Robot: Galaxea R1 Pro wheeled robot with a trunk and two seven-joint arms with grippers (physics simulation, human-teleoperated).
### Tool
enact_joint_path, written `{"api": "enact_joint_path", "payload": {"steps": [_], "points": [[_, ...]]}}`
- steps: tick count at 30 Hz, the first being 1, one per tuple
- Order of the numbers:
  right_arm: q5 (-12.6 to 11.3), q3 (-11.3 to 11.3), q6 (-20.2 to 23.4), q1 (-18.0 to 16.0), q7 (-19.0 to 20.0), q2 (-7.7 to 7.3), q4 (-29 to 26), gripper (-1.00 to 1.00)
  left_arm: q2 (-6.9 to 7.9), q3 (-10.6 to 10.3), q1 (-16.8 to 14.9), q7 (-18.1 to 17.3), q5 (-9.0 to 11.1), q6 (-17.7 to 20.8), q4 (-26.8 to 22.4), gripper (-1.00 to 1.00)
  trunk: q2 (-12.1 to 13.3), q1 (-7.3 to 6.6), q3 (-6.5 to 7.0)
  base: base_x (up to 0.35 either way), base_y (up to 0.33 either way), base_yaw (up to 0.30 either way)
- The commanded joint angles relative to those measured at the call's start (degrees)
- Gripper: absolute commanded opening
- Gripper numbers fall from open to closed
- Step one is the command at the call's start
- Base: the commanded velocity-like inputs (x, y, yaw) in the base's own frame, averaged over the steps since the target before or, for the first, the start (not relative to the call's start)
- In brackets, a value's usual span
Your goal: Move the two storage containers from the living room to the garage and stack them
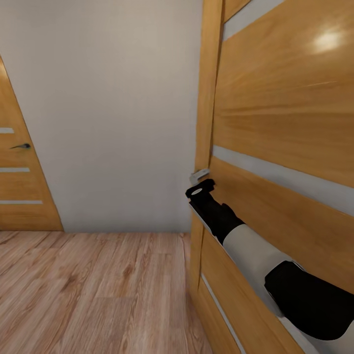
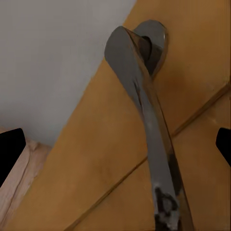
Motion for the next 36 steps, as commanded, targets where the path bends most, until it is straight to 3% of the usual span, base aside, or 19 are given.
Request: {"api": "enact_joint_path", "payload": {"steps": [1,28,36], "points": [[0.61,0.14,0.54,-0.07,-0.51,0.00,0.03,1.00,0.00,0.05,0.00,-0.02,0.12,-0.15,-0.02,1.00,-0.02,0.02,-0.06,0.107,0.000,0.000],[0.61,-0.04,0.69,-0.07,-1.01,0.00,0.30,1.00,0.06,0.06,0.00,-0.03,0.12,-0.18,-0.02,1.00,-0.02,0.02,-0.06,0.031,0.000,0.000],[0.77,-0.19,-1.67,-0.13,-1.09,0.00,6.25,1.00,0.07,0.06,0.00,-0.03,0.11,-0.21,-0.02,1.00,-0.02,0.02,-0.06,0.000,0.000,0.000]]}}
